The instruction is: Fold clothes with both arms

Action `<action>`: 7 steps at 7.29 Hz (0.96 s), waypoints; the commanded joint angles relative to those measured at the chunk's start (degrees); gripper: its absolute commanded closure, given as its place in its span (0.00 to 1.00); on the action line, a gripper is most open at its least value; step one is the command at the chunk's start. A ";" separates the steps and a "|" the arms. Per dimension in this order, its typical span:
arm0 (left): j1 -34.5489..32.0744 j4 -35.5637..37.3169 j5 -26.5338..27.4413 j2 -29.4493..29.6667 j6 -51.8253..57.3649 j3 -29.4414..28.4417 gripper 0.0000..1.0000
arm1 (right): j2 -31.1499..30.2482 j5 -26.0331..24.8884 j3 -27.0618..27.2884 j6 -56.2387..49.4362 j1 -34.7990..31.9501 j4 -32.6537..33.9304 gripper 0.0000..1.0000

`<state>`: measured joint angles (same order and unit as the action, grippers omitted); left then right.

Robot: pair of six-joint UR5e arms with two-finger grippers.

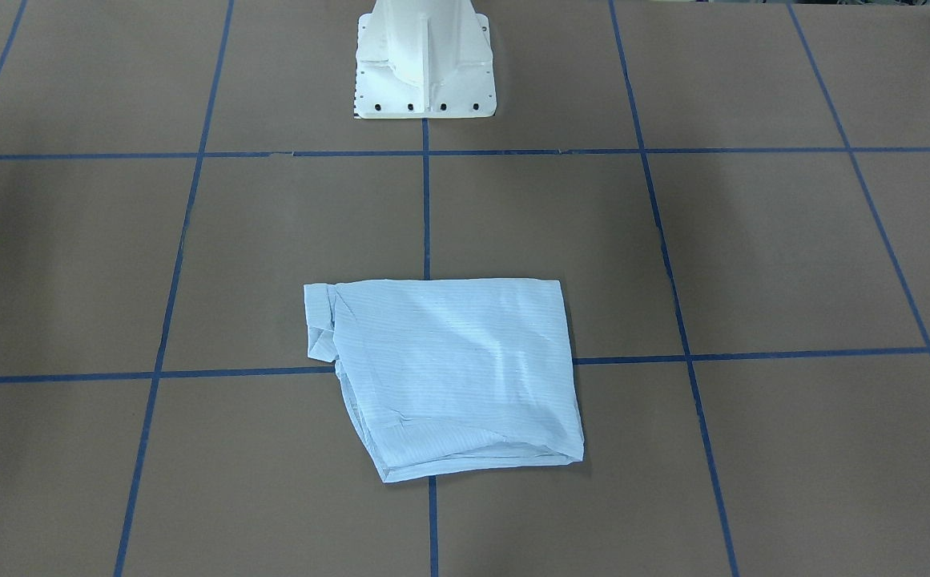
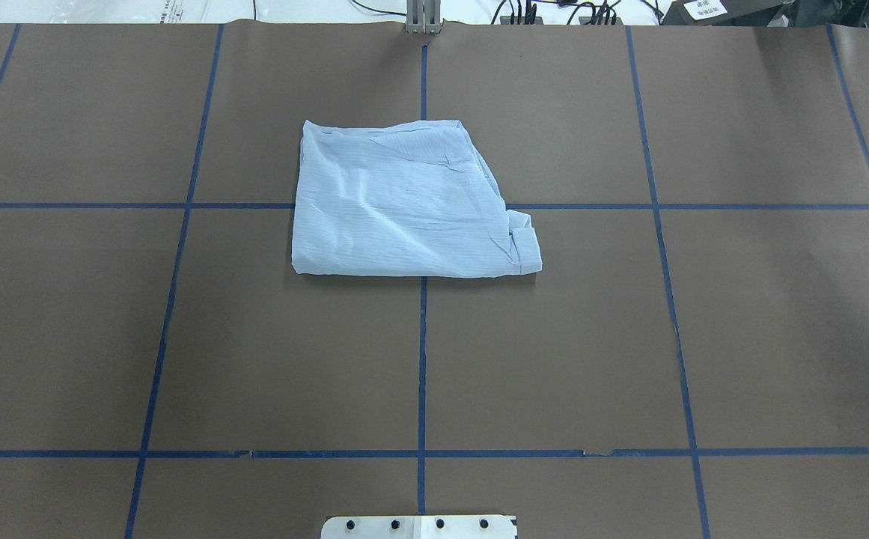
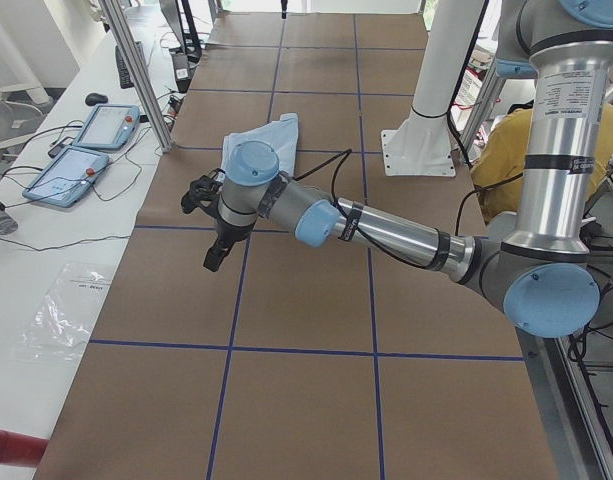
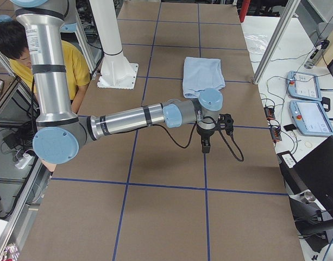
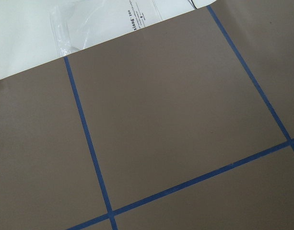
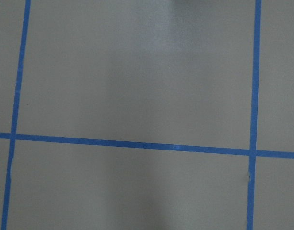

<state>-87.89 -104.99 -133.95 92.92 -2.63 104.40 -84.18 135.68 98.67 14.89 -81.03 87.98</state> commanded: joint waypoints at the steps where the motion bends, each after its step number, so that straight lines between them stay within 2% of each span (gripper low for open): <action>1: 0.00 -0.04 0.00 -0.02 0.00 0.28 0.00 | 0.33 -0.33 -0.23 -0.03 0.00 -0.35 0.00; 7: -0.09 0.05 0.09 -0.89 0.08 -0.51 0.00 | -0.28 -0.24 -0.24 -0.12 -0.09 -0.44 0.00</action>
<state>-87.96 -104.97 -133.93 92.35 -2.57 104.02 -84.41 135.42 98.44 14.84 -81.09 87.54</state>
